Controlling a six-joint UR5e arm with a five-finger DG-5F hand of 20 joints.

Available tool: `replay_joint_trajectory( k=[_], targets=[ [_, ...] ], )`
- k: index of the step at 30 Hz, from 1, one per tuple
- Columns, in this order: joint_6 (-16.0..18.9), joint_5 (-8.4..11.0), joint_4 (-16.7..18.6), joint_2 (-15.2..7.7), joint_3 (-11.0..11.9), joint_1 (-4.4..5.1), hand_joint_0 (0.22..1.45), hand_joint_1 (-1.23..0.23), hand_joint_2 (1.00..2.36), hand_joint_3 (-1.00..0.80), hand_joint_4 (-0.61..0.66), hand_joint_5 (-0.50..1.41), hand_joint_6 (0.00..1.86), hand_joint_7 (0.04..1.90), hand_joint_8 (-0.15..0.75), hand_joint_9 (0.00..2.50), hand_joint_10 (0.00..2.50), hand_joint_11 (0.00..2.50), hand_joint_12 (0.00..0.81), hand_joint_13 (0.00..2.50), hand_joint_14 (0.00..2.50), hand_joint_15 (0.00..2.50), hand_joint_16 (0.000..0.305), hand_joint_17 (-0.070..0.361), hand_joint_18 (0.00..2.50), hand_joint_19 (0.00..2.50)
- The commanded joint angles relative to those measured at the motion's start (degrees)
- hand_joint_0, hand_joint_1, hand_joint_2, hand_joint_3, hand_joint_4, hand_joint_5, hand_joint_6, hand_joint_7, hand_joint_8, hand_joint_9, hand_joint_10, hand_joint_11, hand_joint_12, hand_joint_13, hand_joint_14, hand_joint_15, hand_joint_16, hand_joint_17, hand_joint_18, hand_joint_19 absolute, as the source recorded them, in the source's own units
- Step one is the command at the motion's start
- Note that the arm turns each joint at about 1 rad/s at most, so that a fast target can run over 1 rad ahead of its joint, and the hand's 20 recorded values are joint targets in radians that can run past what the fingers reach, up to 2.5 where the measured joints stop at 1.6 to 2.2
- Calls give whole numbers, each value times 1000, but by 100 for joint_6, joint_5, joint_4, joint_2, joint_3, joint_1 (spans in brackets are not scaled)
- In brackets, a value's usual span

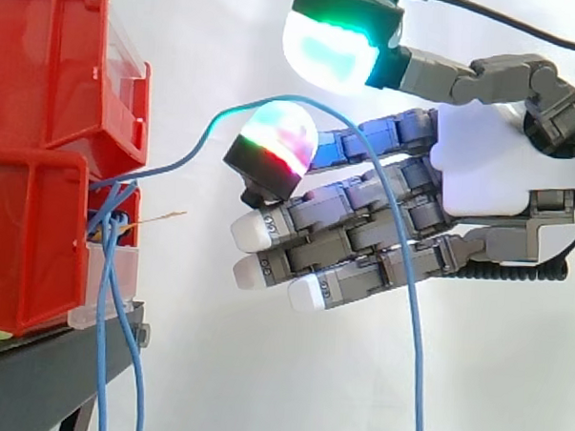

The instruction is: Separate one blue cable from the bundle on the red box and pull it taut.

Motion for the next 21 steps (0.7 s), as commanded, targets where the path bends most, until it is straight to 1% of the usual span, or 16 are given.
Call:
replay_joint_trajectory(
  k=[1,3,8,10,12,14,18,19,21],
  targets=[
    [25,-10,0,2,-2,4,593,-691,1009,-372,219,-82,502,1321,319,742,9,332,368,440,6,174,49,111,432,413],
    [25,-28,0,2,-2,4,609,-692,1011,-319,219,-80,502,1351,317,743,9,333,366,441,6,168,49,110,430,414],
    [25,-28,0,2,-2,4,619,-680,1012,-275,224,-77,501,1360,320,753,9,334,369,448,5,171,50,112,441,411],
    [25,-28,0,2,-2,4,615,-662,1011,-312,221,-78,501,1366,320,750,9,333,366,447,5,175,49,111,438,408],
    [25,-28,0,-7,-2,4,571,-589,1006,-416,212,-78,501,1364,320,747,9,325,367,447,5,176,49,111,439,415],
    [25,-36,-9,2,-2,4,552,-540,1001,-477,224,-78,501,1360,327,744,11,329,372,449,6,178,50,113,444,415],
    [25,-36,-18,2,-2,4,542,-487,1000,-498,226,-77,501,1362,331,751,9,328,376,453,6,177,51,115,449,420],
    [25,-36,-18,2,-2,4,548,-482,1001,-486,223,-77,501,1358,330,750,9,329,375,454,6,175,51,114,447,413],
    [25,-36,-27,2,-2,-5,602,-558,1007,-402,215,-77,501,1361,327,759,9,329,366,454,5,176,49,110,445,419]
  ],
)
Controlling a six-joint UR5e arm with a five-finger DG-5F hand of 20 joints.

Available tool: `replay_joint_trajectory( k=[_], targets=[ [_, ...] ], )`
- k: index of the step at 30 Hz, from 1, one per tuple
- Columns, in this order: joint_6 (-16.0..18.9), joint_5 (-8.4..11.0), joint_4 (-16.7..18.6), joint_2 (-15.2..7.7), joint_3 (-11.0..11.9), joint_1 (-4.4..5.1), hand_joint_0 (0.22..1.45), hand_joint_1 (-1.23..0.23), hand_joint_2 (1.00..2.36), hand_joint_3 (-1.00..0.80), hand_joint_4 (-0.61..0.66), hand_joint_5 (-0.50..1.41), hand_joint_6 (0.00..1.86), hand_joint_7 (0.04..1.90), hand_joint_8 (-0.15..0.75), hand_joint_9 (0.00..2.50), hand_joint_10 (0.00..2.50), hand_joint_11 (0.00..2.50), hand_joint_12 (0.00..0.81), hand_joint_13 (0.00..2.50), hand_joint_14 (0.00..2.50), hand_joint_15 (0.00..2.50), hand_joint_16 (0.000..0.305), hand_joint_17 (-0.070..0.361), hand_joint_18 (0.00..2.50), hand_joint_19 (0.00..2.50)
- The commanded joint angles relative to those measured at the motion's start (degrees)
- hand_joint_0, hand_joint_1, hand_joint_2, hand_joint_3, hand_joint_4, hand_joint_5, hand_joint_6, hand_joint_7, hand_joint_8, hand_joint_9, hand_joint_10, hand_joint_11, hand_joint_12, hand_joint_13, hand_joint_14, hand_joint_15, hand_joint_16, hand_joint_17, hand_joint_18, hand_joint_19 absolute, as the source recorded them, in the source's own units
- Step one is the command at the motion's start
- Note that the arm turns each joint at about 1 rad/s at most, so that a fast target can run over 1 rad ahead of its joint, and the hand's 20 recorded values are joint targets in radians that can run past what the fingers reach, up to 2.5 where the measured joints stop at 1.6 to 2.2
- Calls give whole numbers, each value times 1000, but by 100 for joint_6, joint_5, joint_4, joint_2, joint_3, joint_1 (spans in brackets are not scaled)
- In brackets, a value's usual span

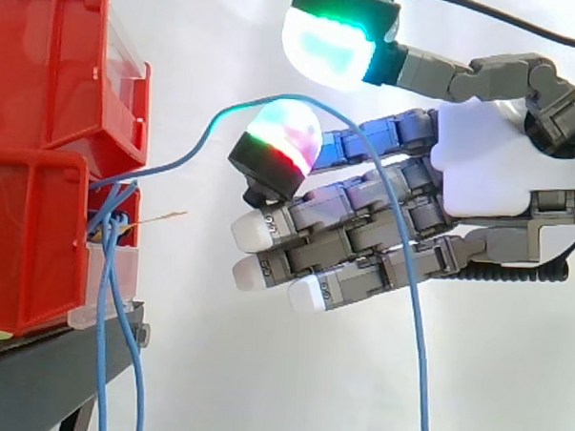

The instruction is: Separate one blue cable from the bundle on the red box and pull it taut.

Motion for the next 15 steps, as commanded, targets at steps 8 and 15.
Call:
replay_joint_trajectory(
  k=[8,15],
  targets=[
    [0,0,-28,1,0,-8,656,-734,1012,-165,234,-74,501,1393,336,767,8,337,382,471,5,164,52,116,480,397],
    [0,0,-63,-8,0,-8,671,-748,1015,-97,238,-72,509,1402,329,762,9,343,377,475,5,158,51,114,502,379]
  ],
)
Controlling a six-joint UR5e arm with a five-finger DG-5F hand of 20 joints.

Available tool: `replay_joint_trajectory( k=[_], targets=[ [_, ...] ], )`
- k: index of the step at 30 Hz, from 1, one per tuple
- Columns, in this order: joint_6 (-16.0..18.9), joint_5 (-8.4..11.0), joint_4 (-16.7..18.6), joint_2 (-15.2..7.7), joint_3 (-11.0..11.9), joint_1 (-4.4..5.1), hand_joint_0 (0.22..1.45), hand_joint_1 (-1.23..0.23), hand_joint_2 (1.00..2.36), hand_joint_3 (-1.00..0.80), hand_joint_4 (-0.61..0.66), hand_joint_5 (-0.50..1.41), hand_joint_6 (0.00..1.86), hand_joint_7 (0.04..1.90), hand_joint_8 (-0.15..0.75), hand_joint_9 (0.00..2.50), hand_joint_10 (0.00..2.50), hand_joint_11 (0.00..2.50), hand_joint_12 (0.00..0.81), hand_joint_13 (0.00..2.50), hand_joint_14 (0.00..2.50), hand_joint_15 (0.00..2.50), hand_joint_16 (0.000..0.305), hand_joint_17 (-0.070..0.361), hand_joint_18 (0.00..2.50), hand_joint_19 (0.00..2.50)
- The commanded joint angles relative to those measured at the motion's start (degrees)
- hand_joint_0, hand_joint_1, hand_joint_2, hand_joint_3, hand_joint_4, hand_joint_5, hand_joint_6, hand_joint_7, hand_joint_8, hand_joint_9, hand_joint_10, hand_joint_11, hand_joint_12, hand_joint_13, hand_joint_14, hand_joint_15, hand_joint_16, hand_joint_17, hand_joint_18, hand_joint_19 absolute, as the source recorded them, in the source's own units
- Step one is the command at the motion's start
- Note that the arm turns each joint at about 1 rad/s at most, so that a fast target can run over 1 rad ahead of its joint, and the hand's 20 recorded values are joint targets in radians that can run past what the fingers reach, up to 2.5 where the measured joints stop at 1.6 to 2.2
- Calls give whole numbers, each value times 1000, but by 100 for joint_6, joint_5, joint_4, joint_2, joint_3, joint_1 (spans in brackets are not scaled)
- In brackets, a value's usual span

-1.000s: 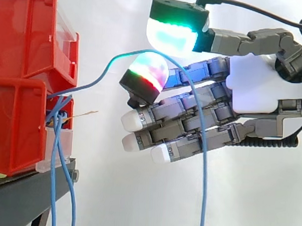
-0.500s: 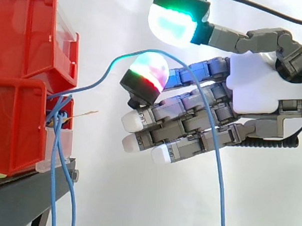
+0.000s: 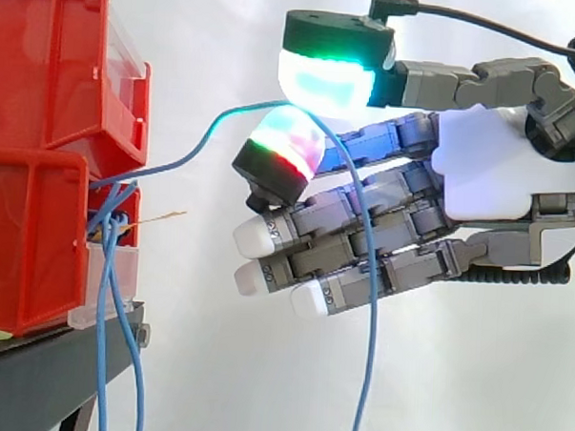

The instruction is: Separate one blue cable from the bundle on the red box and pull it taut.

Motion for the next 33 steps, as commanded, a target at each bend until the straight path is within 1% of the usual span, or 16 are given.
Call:
replay_joint_trajectory(
  k=[1,6,12,14,15,16,17,18,20,21,22,25,30,33],
  targets=[
    [0,9,-17,4,-1,-5,672,-751,1015,-94,243,-72,510,1400,331,762,9,342,378,475,5,155,50,113,502,388],
    [0,44,-96,-5,-1,4,664,-763,1016,-26,258,-70,538,1369,337,771,9,350,383,483,5,154,51,116,528,363],
    [18,26,-202,-5,-18,30,668,-767,1017,-29,261,-70,542,1366,337,769,9,344,380,481,5,160,51,115,522,356],
    [35,18,-211,-5,-106,39,669,-766,1016,-32,262,-70,542,1373,338,769,9,347,379,480,5,157,51,114,521,365],
    [70,18,-202,-5,-220,48,668,-765,1017,-32,259,-71,542,1370,335,768,9,345,379,479,5,154,50,114,520,357],
    [97,18,-193,-5,-282,56,668,-765,1017,-32,260,-71,543,1374,334,767,11,355,379,478,5,156,51,114,519,359],
    [141,18,-167,-5,-343,56,668,-762,1018,-34,258,-72,544,1371,331,769,9,350,378,478,5,157,50,113,518,367],
    [273,18,-35,-5,-502,74,668,-761,1017,-34,258,-73,544,1368,334,768,9,353,378,477,5,157,50,113,518,366],
    [369,18,132,-5,-616,83,667,-758,1018,-34,258,-74,546,1367,333,768,9,345,377,476,5,157,50,113,518,366],
    [431,26,378,-5,-792,100,668,-756,1018,-37,257,-74,547,1366,331,768,9,346,375,475,5,157,50,113,517,367],
    [457,35,580,-5,-906,118,667,-755,1018,-35,256,-75,547,1364,332,767,9,349,375,473,5,160,50,113,517,367],
    [457,35,756,-5,-959,127,668,-752,1019,-38,252,-76,547,1374,332,767,9,349,373,470,6,160,50,113,515,368],
    [448,18,677,-5,-967,144,668,-748,1018,-34,247,-77,548,1369,330,767,11,345,372,468,6,155,50,113,511,369],
    [413,18,703,-13,-967,153,669,-747,1018,-36,249,-77,549,1373,332,766,9,344,372,468,5,153,50,112,504,373]
  ],
)
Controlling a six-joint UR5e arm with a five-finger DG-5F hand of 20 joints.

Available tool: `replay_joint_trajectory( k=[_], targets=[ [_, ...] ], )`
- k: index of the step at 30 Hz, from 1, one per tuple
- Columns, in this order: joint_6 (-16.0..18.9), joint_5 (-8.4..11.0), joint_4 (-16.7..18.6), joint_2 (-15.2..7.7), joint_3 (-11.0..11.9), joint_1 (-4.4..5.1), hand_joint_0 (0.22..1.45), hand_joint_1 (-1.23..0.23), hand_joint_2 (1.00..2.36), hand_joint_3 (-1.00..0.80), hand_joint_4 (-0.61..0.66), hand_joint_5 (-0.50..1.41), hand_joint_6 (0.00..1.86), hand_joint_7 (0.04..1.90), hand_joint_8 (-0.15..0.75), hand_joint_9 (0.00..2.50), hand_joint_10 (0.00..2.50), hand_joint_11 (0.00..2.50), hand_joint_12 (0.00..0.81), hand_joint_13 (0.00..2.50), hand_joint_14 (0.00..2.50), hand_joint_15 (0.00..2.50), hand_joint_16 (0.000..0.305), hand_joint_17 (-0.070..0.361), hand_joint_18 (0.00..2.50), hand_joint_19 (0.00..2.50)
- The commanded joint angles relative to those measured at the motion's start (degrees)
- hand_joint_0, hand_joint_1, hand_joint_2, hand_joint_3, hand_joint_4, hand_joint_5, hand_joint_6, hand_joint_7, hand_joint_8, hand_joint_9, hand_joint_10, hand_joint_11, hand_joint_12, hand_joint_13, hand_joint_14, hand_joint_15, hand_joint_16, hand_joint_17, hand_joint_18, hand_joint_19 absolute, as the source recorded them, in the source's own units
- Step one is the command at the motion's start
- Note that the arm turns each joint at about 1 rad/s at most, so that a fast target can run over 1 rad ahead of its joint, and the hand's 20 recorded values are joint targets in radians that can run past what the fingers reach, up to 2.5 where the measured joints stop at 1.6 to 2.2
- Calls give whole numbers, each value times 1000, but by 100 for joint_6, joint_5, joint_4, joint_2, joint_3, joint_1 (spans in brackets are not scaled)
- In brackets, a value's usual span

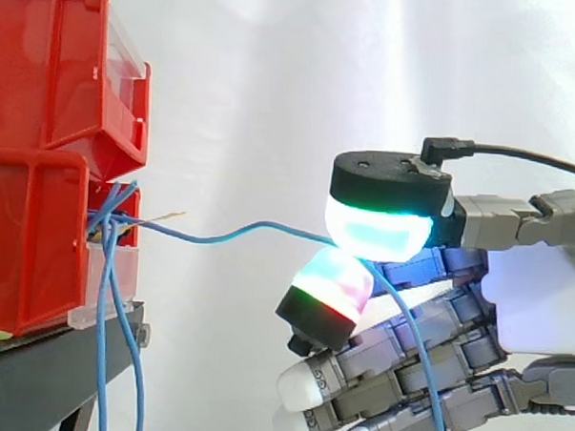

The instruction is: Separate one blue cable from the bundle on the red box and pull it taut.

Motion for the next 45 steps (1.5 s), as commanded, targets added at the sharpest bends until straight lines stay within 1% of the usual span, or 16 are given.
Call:
replay_joint_trajectory(
  k=[1,9,45],
  targets=[
    [-25,-4,27,3,-5,11,670,-748,1018,-38,252,-77,549,1365,330,765,9,353,372,467,5,153,50,112,504,373],
    [-51,5,-26,3,-5,38,669,-747,1019,-40,251,-78,552,1366,332,764,9,343,373,465,5,155,50,112,508,369],
    [-87,14,-26,3,-5,38,669,-736,1016,-41,258,-81,562,1344,326,806,9,351,368,479,5,155,50,113,491,361]
  ],
)
